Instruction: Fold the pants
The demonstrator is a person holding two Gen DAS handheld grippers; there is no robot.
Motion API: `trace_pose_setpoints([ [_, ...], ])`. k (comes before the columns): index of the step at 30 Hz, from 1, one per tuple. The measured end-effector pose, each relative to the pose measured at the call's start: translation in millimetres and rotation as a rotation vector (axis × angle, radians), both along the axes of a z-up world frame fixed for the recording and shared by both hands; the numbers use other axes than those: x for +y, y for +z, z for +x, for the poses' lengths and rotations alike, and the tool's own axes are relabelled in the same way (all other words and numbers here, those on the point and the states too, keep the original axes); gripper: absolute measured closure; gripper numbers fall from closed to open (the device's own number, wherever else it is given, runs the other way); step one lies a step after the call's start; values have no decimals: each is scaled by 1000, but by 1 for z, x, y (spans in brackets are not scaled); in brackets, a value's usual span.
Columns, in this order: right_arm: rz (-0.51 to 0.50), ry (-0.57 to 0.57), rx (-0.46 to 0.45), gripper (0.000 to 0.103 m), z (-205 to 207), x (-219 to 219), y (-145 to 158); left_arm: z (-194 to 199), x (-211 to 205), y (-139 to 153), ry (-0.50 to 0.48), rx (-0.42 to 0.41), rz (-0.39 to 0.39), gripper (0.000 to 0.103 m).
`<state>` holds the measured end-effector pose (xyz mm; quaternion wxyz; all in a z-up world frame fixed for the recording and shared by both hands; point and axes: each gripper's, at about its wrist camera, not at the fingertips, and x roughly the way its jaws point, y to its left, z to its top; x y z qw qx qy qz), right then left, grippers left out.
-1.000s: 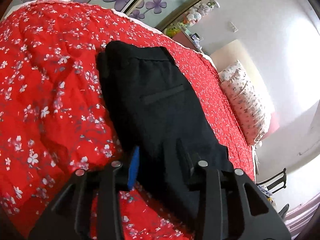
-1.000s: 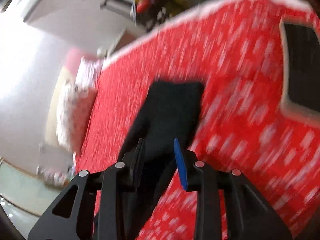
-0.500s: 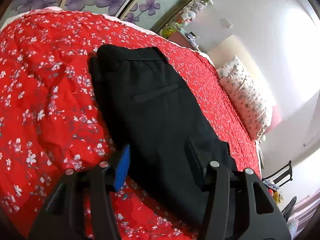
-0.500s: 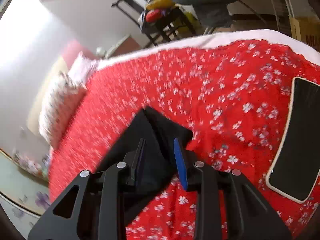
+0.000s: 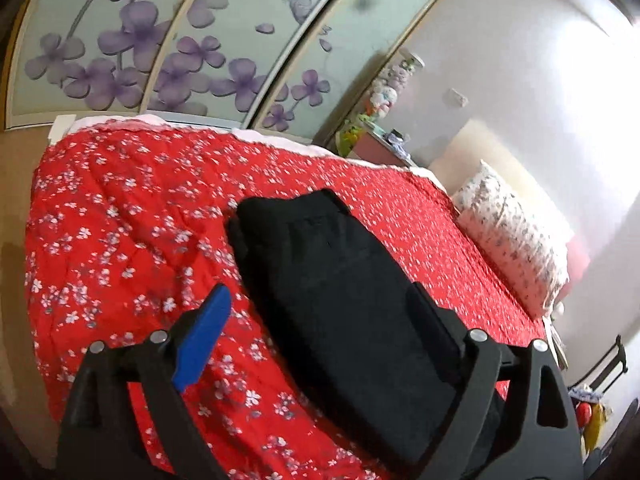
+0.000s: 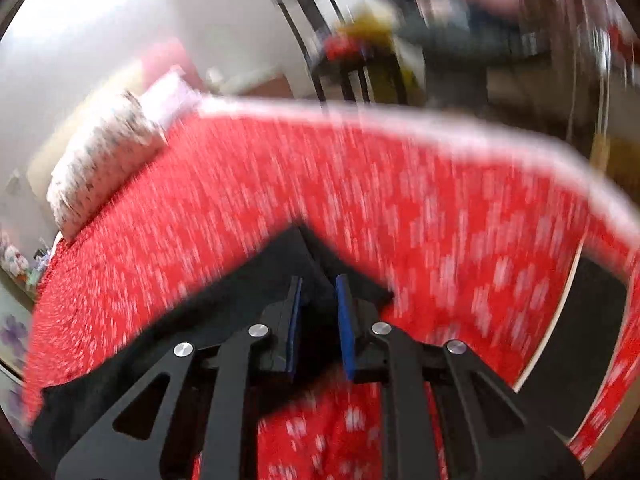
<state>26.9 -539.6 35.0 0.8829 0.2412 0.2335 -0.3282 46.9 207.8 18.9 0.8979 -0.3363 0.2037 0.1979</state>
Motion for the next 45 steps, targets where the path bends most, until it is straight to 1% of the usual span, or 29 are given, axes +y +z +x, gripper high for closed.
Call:
trace_pose_setpoints([
  [1, -52, -19, -18, 86, -1, 1, 7, 2, -2, 0, -10, 3, -1, 14],
  [2, -62, -32, -29, 86, 2, -3, 7, 5, -3, -1, -24, 4, -2, 14],
  [4, -48, -70, -16, 87, 7, -16, 0, 6, -5, -2, -47, 1, 3, 14],
  [5, -30, -92, 27, 97, 9, -28, -12, 7, -7, -2, -56, 1, 11, 14],
  [7, 39, -89, 141, 99, 19, -46, -39, 9, -10, -3, -77, 0, 24, 14],
  [8, 91, -83, 221, 99, 24, -53, -60, 10, -12, -3, -88, 0, 30, 14],
  [9, 129, -80, 225, 99, 22, -58, -68, 11, -14, -3, -96, 0, 36, 14],
  [11, 211, -109, 143, 98, 13, -67, -57, 13, -19, -2, -116, -2, 52, 14],
  [12, 248, -117, 102, 95, 7, -70, -52, 14, -21, -2, -124, -4, 58, 14],
  [13, 294, -122, 31, 91, -1, -72, -46, 15, -24, -1, -134, -9, 67, 14],
  [14, 348, -124, -60, 73, -12, -73, -42, 15, -28, 0, -148, -14, 77, 14],
  [15, 383, -131, -112, 55, -19, -74, -39, 15, -30, 0, -157, -16, 83, 13],
  [16, 415, -136, -158, 49, -25, -74, -37, 16, -35, 1, -177, -21, 97, 13],
  [17, 447, -124, -212, 48, -31, -76, -35, 17, -38, 2, -195, -25, 106, 13],
  [18, 456, -121, -221, 49, -33, -77, -36, 17, -42, 3, -214, -31, 115, 13],
  [20, 470, -132, -198, 51, -30, -78, -41, 18, -51, 4, -258, -38, 139, 11],
  [21, 485, -140, -167, 54, -31, -80, -47, 19, -54, 4, -268, -38, 146, 11],
  [22, 509, -145, -144, 54, -29, -82, -53, 20, -57, 4, -281, -35, 154, 11],
  [24, 562, -143, -117, 59, -29, -79, -61, 21, -60, 2, -297, -29, 160, 11],
  [26, 595, -121, -109, 60, -26, -78, -65, 22, -61, 1, -305, -26, 161, 10],
  [31, 569, -76, -71, 61, -13, -73, -68, 25, -62, -3, -316, -12, 143, 9],
  [32, 565, -76, -68, 61, -13, -73, -74, 26, -62, -4, -319, -11, 138, 9],
  [34, 561, -75, -71, 61, -13, -74, -77, 26, -61, -5, -323, -7, 129, 9],
  [37, 529, -59, -81, 61, -8, -74, -77, 25, -61, -6, -328, -6, 133, 9],
  [39, 498, -24, -101, 61, -6, -70, -70, 26, -62, -5, -332, -6, 133, 9],
  [40, 489, 6, -131, 61, -5, -68, -65, 26, -63, -5, -333, -7, 132, 9],
  [42, 459, 51, -163, 63, -6, -63, -54, 26, -64, -5, -335, -9, 131, 9],
  [43, 435, 47, -144, 63, -4, -61, -51, 26, -64, -5, -335, -9, 131, 8],
  [45, 430, 5, -88, 63, -2, -61, -56, 26, -66, -5, -337, -7, 131, 8],
])
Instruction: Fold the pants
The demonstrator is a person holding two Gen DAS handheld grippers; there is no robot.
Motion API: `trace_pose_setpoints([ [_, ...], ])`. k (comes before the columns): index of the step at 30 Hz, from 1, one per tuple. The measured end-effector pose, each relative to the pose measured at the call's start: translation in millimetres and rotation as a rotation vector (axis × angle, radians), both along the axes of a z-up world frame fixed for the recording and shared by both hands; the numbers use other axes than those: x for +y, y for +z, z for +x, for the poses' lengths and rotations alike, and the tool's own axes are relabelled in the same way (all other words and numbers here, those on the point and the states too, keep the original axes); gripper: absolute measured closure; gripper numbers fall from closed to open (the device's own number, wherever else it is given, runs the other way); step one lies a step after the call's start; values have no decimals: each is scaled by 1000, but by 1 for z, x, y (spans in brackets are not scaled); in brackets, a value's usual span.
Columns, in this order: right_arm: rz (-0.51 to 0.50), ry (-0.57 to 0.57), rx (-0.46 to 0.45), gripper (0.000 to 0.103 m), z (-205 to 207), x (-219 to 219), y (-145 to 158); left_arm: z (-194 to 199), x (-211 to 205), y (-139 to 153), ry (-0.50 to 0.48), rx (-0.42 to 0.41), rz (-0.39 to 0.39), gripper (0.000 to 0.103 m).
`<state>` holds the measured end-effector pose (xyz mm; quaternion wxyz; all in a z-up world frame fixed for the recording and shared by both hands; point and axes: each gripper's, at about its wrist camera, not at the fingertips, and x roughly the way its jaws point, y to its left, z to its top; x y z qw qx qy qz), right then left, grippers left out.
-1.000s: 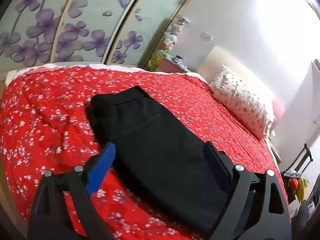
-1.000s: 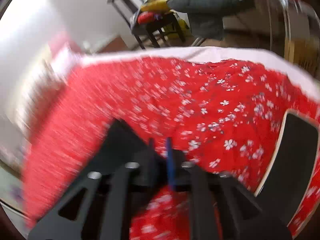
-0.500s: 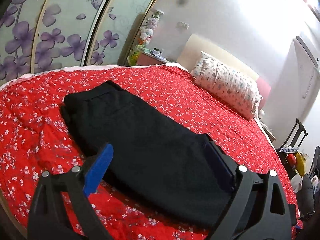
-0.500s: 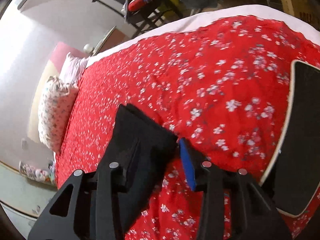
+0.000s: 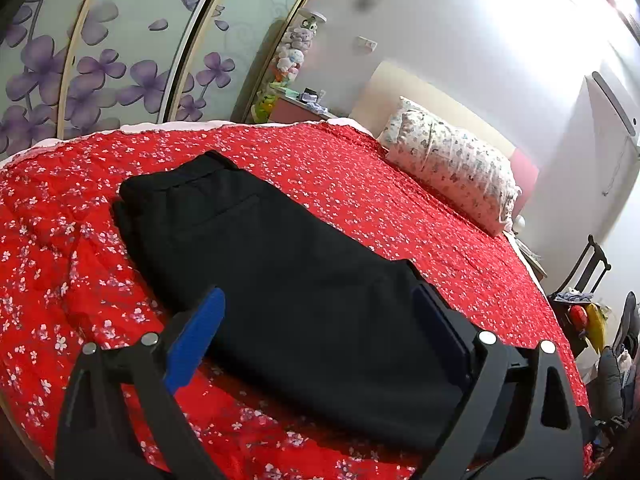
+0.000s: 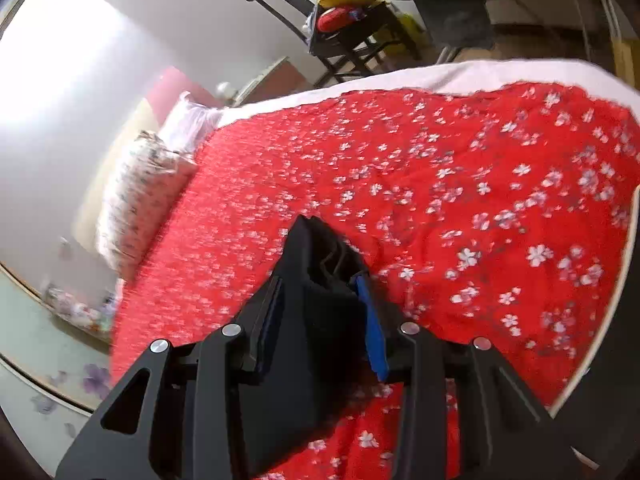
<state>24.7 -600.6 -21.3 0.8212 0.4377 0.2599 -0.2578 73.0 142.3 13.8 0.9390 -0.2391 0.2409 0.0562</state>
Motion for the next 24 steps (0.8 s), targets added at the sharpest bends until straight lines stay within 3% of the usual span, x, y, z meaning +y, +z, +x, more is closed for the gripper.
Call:
trace_pose_setpoints([
  [2, 55, -31, 39, 63, 0, -5, -13, 0, -1, 0, -7, 1, 2, 8],
  [4, 97, -48, 21, 63, -2, -10, -19, 0, -1, 0, -10, 1, 11, 8],
  [9, 21, -14, 31, 65, 7, -2, -19, 2, 0, -4, -20, 13, -16, 8],
  [12, 30, -28, -54, 86, 1, -4, -14, 2, 0, -5, -22, 18, -27, 8],
  [16, -11, -17, -146, 87, 1, 6, 8, 1, 0, -5, -18, 9, -14, 8],
  [24, -81, 172, -342, 87, 24, 75, 63, 1, 1, -5, -21, 10, -26, 8],
])
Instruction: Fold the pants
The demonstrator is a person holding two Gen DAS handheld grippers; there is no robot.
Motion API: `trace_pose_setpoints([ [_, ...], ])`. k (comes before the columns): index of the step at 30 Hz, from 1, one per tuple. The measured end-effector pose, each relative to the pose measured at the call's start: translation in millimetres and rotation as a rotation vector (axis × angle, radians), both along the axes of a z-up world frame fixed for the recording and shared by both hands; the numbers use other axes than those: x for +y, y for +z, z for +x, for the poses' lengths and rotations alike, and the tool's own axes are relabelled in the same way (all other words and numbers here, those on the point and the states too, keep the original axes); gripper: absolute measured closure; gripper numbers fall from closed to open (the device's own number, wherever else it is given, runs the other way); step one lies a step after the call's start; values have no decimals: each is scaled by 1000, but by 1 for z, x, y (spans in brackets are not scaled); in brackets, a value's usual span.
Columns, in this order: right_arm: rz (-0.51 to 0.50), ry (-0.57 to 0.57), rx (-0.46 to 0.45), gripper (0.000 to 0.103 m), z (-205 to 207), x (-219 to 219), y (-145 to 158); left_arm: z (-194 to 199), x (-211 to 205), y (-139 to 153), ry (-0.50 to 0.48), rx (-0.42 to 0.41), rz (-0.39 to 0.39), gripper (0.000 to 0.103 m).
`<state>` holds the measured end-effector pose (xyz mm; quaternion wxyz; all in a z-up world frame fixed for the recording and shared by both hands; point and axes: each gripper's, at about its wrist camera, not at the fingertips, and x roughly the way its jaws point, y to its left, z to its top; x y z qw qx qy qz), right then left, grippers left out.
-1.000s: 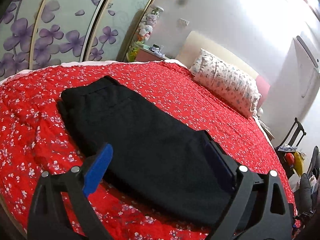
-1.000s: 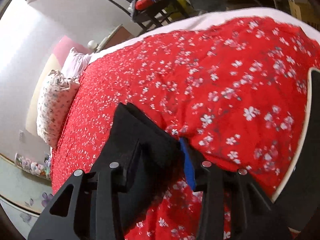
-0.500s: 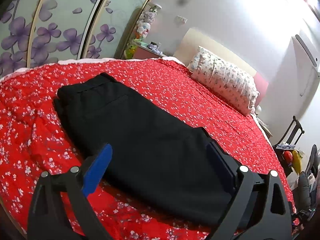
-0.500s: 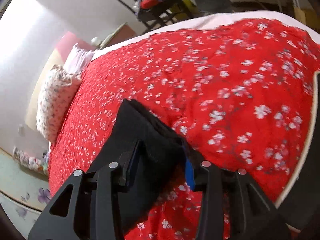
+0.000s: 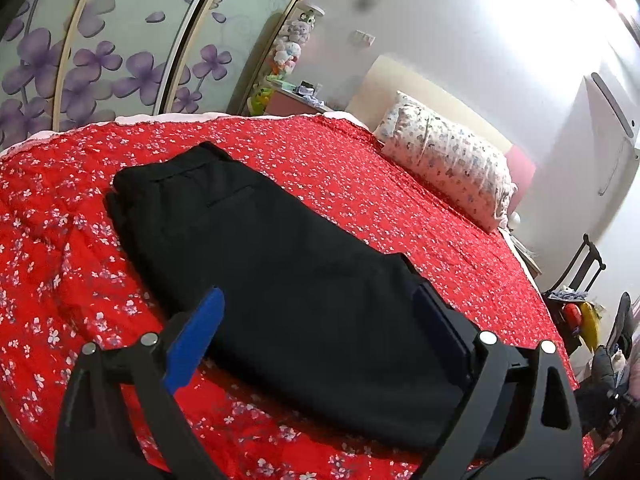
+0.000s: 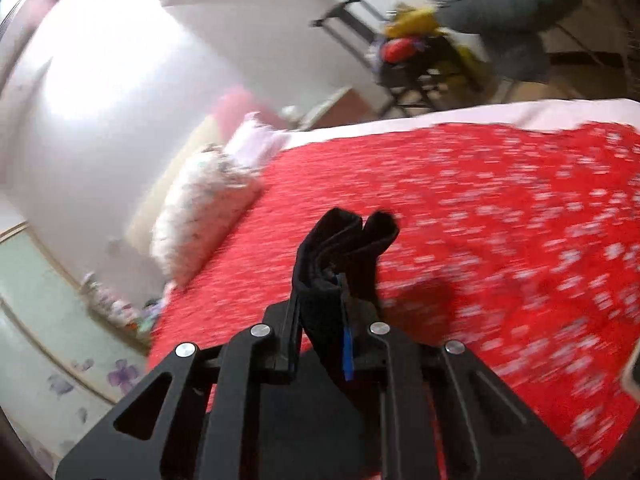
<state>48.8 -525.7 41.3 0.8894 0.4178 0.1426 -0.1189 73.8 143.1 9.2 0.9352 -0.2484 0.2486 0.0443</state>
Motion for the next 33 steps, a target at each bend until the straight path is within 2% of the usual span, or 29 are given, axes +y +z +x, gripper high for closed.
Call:
trace_pose_setpoints([
  [3, -20, 107, -49, 87, 15, 40, 18, 0, 1, 1, -1, -3, -10, 8],
  [7, -78, 262, -33, 87, 43, 106, 29, -1, 3, 2, -2, -2, -12, 7],
  [12, -128, 464, 113, 87, 92, 197, 7, 0, 9, 2, -1, 6, -21, 7],
  [14, -148, 507, 173, 87, 103, 220, -5, 0, 12, 2, -2, 9, -25, 7],
  [17, -194, 543, 242, 87, 110, 248, -17, 0, 15, 2, -11, 12, -21, 7],
  [22, -252, 555, 257, 87, 105, 269, -20, 0, 17, 5, -33, 12, -28, 7],
  [28, -253, 544, 248, 87, 113, 278, -20, -1, 15, 8, -36, 2, -2, 7],
  [33, -224, 548, 190, 87, 119, 298, -11, -1, 14, 9, -37, 5, 1, 7],
])
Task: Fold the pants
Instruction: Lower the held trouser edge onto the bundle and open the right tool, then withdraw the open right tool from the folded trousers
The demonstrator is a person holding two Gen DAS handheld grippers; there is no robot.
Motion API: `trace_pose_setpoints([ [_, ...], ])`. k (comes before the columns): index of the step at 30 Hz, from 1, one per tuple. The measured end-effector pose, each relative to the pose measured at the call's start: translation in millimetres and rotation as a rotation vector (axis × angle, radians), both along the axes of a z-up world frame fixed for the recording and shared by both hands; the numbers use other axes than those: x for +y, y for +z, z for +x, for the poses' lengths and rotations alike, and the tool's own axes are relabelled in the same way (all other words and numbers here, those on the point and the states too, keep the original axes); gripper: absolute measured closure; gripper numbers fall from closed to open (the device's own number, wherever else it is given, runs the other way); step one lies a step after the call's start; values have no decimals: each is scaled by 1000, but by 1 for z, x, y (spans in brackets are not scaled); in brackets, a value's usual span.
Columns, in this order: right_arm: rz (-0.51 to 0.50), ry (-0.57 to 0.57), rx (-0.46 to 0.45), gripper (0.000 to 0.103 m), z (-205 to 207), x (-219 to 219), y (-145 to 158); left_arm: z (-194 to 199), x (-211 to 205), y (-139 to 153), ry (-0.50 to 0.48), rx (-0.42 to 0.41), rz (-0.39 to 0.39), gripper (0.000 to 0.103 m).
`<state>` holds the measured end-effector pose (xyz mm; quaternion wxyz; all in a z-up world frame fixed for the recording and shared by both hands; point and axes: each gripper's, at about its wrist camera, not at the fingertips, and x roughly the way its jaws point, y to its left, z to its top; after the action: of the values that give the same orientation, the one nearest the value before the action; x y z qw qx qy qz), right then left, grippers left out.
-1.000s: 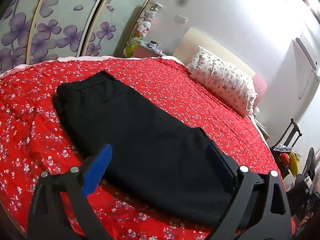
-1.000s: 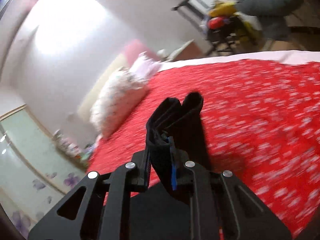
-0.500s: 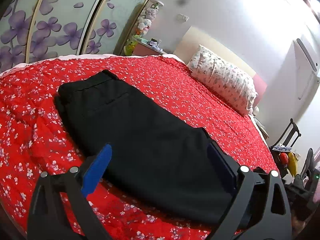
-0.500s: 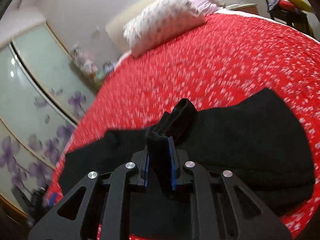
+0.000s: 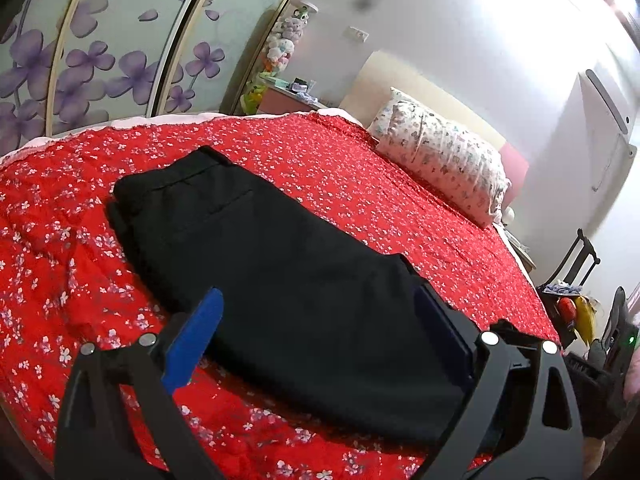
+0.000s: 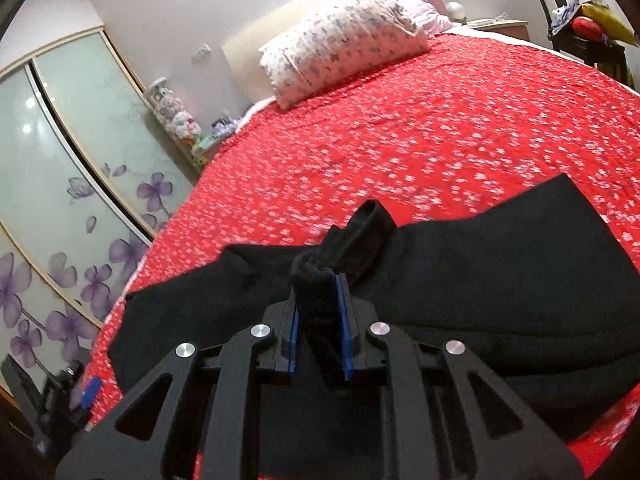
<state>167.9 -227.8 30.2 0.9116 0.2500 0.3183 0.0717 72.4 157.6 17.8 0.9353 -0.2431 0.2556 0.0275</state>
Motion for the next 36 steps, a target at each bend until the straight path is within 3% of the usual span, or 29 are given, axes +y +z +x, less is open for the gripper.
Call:
trace_pose_setpoints([
  [5, 3, 50, -42, 87, 3, 32, -1, 0, 0, -1, -1, -1, 0, 7],
  [9, -36, 113, -26, 87, 9, 60, -6, 0, 0, -1, -7, 3, -2, 7],
  [12, -81, 142, 0, 87, 10, 75, -14, 0, 0, -1, -16, 4, 1, 7],
  [17, -220, 250, 144, 84, 15, 95, -37, 1, 0, 0, -29, 6, -1, 7],
  [19, -271, 307, 186, 66, 12, 105, -43, 1, 0, 0, -34, 9, -4, 7],
  [21, -310, 402, 182, 36, 3, 118, -42, 1, 0, 0, -34, 9, -4, 7],
  [22, -327, 433, 178, 33, -1, 122, -40, 1, 0, 0, -33, 9, -5, 7],
  [24, -297, 455, 146, 33, -6, 121, -34, 1, 1, 0, -32, 9, -10, 7],
  [27, -87, 389, 79, 33, -5, 96, -19, 0, 4, -1, -27, 9, -21, 6],
  [28, 7, 359, 87, 33, 0, 85, -19, 0, 5, -1, -25, 10, -24, 6],
  [30, 76, 348, 141, 32, 10, 79, -30, 0, 6, -2, -24, 12, -25, 6],
  [32, 71, 401, 286, 28, 22, 88, -57, 1, 6, -2, -27, 15, -23, 6],
  [34, -29, 430, 254, 28, 15, 97, -54, 2, 7, -2, -31, 20, -15, 6],
  [36, -44, 433, 259, 28, 10, 97, -45, 3, 11, -2, -33, 28, -17, 6],
])
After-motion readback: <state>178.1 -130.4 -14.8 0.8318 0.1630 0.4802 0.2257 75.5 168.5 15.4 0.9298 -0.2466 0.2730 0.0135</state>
